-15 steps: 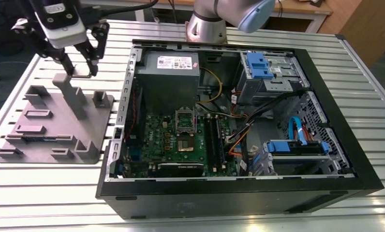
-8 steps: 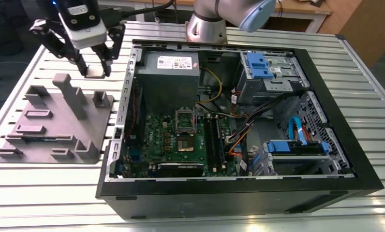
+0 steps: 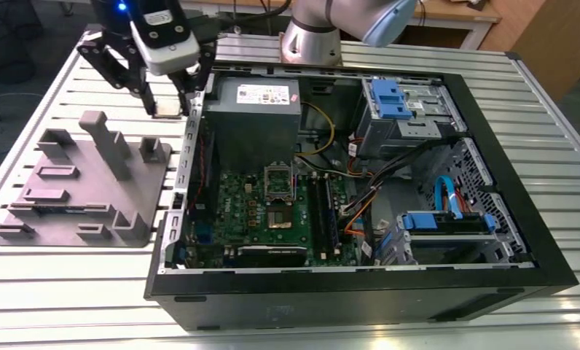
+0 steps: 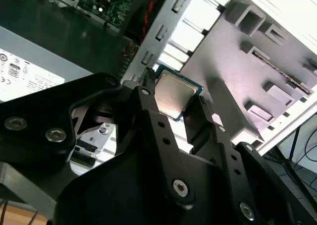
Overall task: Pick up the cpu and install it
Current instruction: 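Pick up the cpu and move it towards the insertion slot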
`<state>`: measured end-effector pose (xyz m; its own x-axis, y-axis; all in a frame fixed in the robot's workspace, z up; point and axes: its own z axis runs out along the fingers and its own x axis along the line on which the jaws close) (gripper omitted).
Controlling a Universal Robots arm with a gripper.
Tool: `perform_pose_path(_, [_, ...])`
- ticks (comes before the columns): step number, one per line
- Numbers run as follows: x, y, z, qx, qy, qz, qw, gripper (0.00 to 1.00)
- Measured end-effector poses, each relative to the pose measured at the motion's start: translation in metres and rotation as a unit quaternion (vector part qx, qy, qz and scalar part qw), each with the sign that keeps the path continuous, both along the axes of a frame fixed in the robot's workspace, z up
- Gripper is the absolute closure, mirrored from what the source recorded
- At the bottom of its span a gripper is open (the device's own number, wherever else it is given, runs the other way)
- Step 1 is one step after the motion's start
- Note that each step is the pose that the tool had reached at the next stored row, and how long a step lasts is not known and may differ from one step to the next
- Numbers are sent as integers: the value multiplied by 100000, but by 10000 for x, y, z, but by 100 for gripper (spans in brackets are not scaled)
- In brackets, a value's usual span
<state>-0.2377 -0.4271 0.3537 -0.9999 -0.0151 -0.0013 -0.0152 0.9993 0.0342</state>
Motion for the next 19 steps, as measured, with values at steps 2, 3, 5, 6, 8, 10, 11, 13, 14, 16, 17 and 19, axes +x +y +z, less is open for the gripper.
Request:
perform_pose_path(2, [82, 0, 0, 0, 91, 0, 100000, 53])
perform_pose_path(3, [125, 0, 0, 1, 142, -7, 100000, 53])
perform_pose_path(5, [218, 0, 0, -2, 249, 3, 100000, 53])
perform_pose_path(6, [263, 0, -1, 1, 297, -1, 100000, 53])
perform_pose_path(8, [353, 0, -1, -1, 398, -5, 99999, 53])
perform_pose_path(10, [443, 0, -2, 0, 485, 1, 99999, 53])
perform_pose_path(11, [491, 0, -2, -2, 523, -6, 99999, 53])
perform_pose_path(13, [581, 0, -3, 1, 579, 0, 99998, 53])
perform_pose_path(14, [625, 0, -3, -2, 605, 1, 99998, 53])
perform_pose_path(16, [715, 0, -4, -1, 658, -7, 99998, 53])
perform_pose_path(17, [764, 0, -4, -2, 684, 4, 99998, 53])
perform_pose_path(19, [854, 0, -5, -3, 733, -6, 99997, 53])
